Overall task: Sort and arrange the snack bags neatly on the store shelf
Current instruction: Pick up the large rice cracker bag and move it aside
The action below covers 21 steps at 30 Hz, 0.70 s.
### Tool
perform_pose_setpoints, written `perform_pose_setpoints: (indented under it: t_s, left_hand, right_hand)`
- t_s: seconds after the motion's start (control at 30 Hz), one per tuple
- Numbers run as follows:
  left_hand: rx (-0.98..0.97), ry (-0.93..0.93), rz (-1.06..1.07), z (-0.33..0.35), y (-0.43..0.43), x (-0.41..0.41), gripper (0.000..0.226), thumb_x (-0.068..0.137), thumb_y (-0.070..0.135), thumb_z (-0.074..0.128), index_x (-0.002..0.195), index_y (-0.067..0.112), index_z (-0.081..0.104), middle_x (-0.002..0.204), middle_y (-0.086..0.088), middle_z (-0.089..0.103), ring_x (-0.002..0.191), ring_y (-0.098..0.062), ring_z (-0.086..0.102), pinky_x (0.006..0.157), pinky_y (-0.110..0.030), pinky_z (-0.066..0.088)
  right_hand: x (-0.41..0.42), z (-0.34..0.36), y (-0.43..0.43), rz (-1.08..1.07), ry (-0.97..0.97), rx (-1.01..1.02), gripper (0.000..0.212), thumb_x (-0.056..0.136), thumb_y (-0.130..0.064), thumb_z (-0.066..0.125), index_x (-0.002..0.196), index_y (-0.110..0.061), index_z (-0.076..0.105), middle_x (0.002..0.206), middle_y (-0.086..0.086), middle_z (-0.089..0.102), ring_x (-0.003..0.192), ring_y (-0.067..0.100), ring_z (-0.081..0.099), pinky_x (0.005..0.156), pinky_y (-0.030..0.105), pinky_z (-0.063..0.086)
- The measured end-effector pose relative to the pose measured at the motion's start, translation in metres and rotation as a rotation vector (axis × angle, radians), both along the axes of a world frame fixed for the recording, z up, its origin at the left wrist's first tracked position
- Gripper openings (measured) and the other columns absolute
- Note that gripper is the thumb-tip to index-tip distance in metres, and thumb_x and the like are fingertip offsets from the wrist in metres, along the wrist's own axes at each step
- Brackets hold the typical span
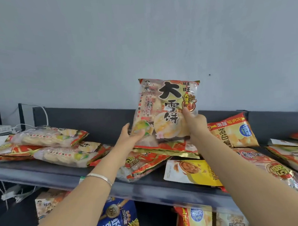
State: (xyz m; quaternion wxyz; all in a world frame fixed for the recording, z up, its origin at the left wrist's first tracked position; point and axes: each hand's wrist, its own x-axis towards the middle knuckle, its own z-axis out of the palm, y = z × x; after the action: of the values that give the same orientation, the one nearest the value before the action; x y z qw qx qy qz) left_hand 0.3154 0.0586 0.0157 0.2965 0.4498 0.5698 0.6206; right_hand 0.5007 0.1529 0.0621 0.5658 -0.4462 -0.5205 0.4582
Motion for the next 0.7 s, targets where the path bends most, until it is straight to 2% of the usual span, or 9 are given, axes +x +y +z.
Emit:
perform_pose_setpoints:
  t_s: [0.1,0.2,0.3,0.37,0.47,0.53,0.57,0.63,0.7]
  left_hand:
    - [0.081,0.161,0.137,-0.003,0.0,-0.013,0.054,0.081,0.025,0.073,0.128,0.019,0.046,0.117,0.002,0.059,0.11,-0.018,0.057,0.092,-0.035,0.048]
    - [0.096,0.223,0.286,-0.006,-0.002,-0.036,0.048,0.08,0.025,0.074,0.122,0.023,0.049,0.107,0.005,0.06,0.106,-0.019,0.058,0.094,-0.043,0.048]
    - [0.068,0.284,0.357,-0.015,-0.004,-0.058,0.05,0.083,0.026,0.071,0.127,0.02,0.048,0.11,0.003,0.059,0.102,-0.019,0.057,0.091,-0.043,0.048]
    - [0.04,0.338,0.403,-0.022,-0.005,-0.071,0.046,0.086,0.026,0.067,0.128,0.017,0.048,0.113,0.0,0.059,0.098,-0.019,0.055,0.085,-0.038,0.047]
    - [-0.024,0.364,0.486,-0.035,-0.007,-0.091,0.046,0.09,0.027,0.062,0.131,0.015,0.046,0.123,-0.007,0.058,0.109,-0.028,0.054,0.087,-0.041,0.043]
    - [-0.065,0.378,0.543,-0.039,-0.009,-0.106,0.047,0.091,0.028,0.06,0.134,0.016,0.044,0.128,-0.009,0.056,0.117,-0.032,0.051,0.092,-0.044,0.042]
    - [-0.093,0.401,0.572,-0.041,-0.009,-0.114,0.049,0.092,0.029,0.059,0.137,0.018,0.042,0.131,-0.009,0.054,0.119,-0.033,0.05,0.095,-0.046,0.043]
    - [-0.151,0.522,0.569,-0.043,-0.008,-0.121,0.06,0.09,0.035,0.06,0.143,0.025,0.033,0.138,-0.01,0.049,0.124,-0.034,0.046,0.099,-0.051,0.041]
    - [-0.223,0.701,0.418,-0.044,-0.002,-0.112,0.073,0.087,0.05,0.057,0.148,0.034,0.021,0.15,-0.01,0.032,0.136,-0.034,0.031,0.107,-0.054,0.032]
  right_hand:
    - [-0.018,-0.008,-0.006,0.127,0.071,-0.025,0.038,0.09,-0.038,0.06,0.118,-0.014,0.052,0.109,0.006,0.064,0.1,0.027,0.063,0.082,0.045,0.057]
    - [-0.032,-0.017,-0.009,0.347,0.043,-0.009,0.039,0.09,-0.015,0.063,0.127,-0.013,0.048,0.114,0.006,0.065,0.099,0.023,0.065,0.082,0.043,0.057]
    - [-0.048,-0.025,-0.014,0.479,0.055,0.004,0.039,0.089,-0.001,0.061,0.121,-0.015,0.045,0.109,0.005,0.066,0.099,0.024,0.066,0.088,0.046,0.055]
    - [-0.062,-0.031,-0.014,0.522,0.079,-0.017,0.043,0.091,0.0,0.059,0.116,-0.028,0.037,0.108,0.003,0.063,0.099,0.026,0.066,0.088,0.048,0.055]
    - [-0.09,-0.043,-0.015,0.56,-0.005,0.069,0.057,0.092,-0.006,0.059,0.138,-0.029,0.033,0.132,0.001,0.056,0.113,0.024,0.061,0.092,0.047,0.054]
    - [-0.111,-0.048,-0.014,0.527,-0.13,0.191,0.078,0.093,-0.007,0.058,0.151,-0.037,0.015,0.146,-0.008,0.039,0.124,0.019,0.05,0.097,0.037,0.049]
    - [-0.12,-0.047,-0.016,0.5,-0.178,0.234,0.084,0.093,-0.006,0.057,0.152,-0.038,0.007,0.147,-0.007,0.036,0.121,0.019,0.051,0.092,0.031,0.05]
    - [-0.139,-0.048,-0.015,0.44,-0.275,0.298,0.09,0.092,-0.002,0.054,0.151,-0.043,0.0,0.141,0.001,0.039,0.102,0.023,0.06,0.079,0.033,0.056]
    - [-0.156,-0.052,-0.018,0.371,-0.461,0.37,0.083,0.093,-0.004,0.05,0.152,-0.037,0.003,0.129,0.009,0.039,0.094,0.029,0.057,0.08,0.036,0.053]
